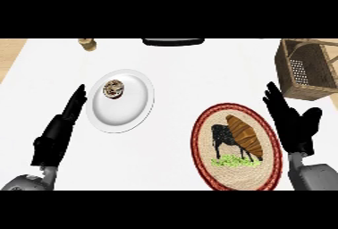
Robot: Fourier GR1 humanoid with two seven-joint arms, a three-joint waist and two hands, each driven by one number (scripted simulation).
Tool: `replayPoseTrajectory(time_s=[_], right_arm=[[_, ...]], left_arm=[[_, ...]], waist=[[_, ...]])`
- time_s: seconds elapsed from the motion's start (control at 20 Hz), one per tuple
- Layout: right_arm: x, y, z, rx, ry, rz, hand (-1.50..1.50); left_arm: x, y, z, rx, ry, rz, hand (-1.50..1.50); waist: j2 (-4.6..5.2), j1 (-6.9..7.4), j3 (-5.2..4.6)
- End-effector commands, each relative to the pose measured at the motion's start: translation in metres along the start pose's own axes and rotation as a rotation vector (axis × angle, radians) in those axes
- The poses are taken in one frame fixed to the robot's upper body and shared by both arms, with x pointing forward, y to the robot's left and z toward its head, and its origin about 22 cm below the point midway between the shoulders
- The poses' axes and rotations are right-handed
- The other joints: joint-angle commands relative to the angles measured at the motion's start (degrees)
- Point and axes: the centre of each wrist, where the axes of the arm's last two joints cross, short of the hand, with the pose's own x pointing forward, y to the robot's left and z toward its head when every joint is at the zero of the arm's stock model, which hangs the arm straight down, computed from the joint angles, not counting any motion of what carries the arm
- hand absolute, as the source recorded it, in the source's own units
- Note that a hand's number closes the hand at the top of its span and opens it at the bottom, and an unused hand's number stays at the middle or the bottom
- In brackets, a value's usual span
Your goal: Pick the croissant from the placemat and place it in the basket
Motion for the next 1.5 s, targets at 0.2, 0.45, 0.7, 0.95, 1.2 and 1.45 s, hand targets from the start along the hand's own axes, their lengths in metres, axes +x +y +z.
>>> replayPoseTrajectory(time_s=[0.2, 0.45, 0.7, 0.95, 1.2, 1.45], right_arm=[[0.041, -0.055, 0.013, 0.179, -0.348, -0.022, 1.5], [0.014, 0.033, 0.053, 0.506, -0.547, 0.185, -1.5], [0.011, 0.052, 0.077, 0.129, -0.462, 0.264, -1.5], [0.036, 0.006, 0.075, -0.162, -0.333, 0.601, -1.5], [0.086, -0.031, 0.08, -0.172, -0.168, 0.967, -1.5], [0.137, -0.022, 0.1, 0.029, -0.007, 1.105, -1.5]], left_arm=[[0.009, -0.003, -0.002, 0.163, -0.089, 0.212, 0.0], [0.004, -0.02, 0.0, 0.138, -0.052, 0.311, 0.0], [0.0, -0.016, -0.006, 0.162, -0.054, 0.331, 0.0], [-0.003, -0.018, 0.01, 0.182, -0.028, 0.309, 0.0], [-0.009, -0.014, 0.013, 0.188, -0.044, 0.298, 0.0], [-0.001, -0.03, 0.015, 0.152, -0.051, 0.311, 0.0]], waist=[[-1.3, 1.32, -0.11], [-1.22, 1.39, -0.2], [-1.1, 0.54, -0.25], [-1.58, -0.07, -0.56], [-1.43, 0.39, -0.73], [-1.2, 1.36, -0.41]])
